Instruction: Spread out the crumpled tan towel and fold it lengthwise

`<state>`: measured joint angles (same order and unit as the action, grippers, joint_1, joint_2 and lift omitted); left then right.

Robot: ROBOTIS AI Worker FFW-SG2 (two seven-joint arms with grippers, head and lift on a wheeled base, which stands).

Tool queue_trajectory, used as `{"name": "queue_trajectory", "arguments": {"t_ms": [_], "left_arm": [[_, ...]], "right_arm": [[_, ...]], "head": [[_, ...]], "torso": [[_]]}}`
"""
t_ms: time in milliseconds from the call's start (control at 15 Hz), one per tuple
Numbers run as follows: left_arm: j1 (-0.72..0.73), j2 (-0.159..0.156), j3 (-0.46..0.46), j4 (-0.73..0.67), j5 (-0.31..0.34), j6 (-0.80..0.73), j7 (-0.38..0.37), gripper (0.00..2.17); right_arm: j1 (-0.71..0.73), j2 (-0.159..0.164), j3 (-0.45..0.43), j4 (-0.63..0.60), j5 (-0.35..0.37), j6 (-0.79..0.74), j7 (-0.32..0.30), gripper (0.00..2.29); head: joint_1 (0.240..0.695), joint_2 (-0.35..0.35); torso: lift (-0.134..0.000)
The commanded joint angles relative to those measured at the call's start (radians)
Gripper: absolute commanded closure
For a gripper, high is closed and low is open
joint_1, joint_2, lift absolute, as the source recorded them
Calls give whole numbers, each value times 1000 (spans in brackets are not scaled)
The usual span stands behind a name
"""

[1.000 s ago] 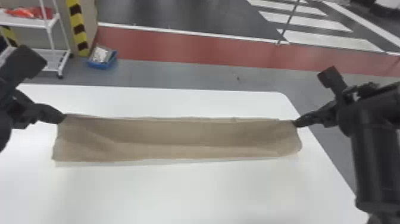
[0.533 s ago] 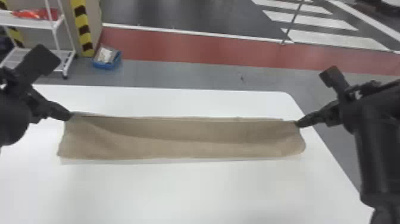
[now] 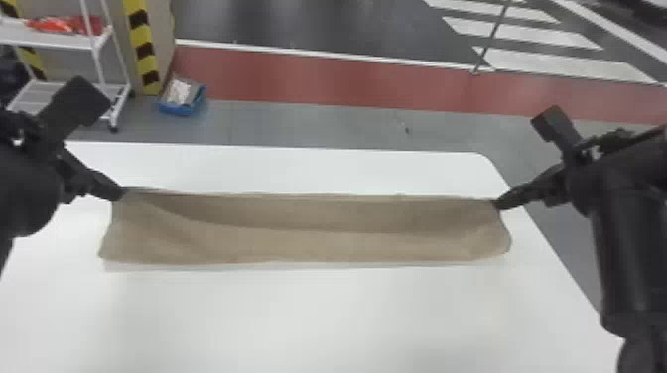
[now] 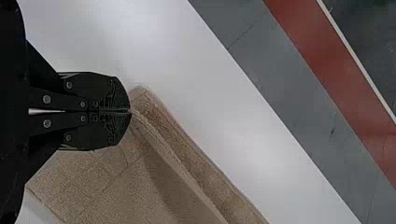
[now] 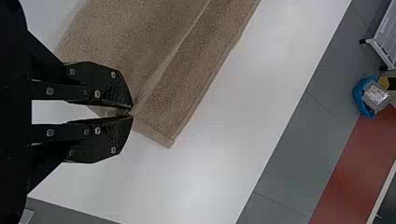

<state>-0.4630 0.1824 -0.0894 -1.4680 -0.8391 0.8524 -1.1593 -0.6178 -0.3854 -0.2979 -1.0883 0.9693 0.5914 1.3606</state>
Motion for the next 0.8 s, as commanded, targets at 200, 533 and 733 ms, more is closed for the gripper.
{"name": "queue_trajectory", "arguments": {"t_ms": [200, 533, 733], "left_arm": [[-8, -1, 0, 11, 6, -6, 9, 1409], [-11, -1, -13, 24, 5, -6, 26, 1409], [-16, -1, -15, 37, 5, -6, 35, 1409]], "right_arm": [[-16, 2, -9, 1, -11, -6, 6, 994], [-16, 19, 0, 68, 20, -80, 6, 994], [-14, 31, -10, 81, 22, -98, -58, 991]], "head": [[695, -210], [695, -203], [695, -197]], "torso": [[-124], [-124], [-124]]}}
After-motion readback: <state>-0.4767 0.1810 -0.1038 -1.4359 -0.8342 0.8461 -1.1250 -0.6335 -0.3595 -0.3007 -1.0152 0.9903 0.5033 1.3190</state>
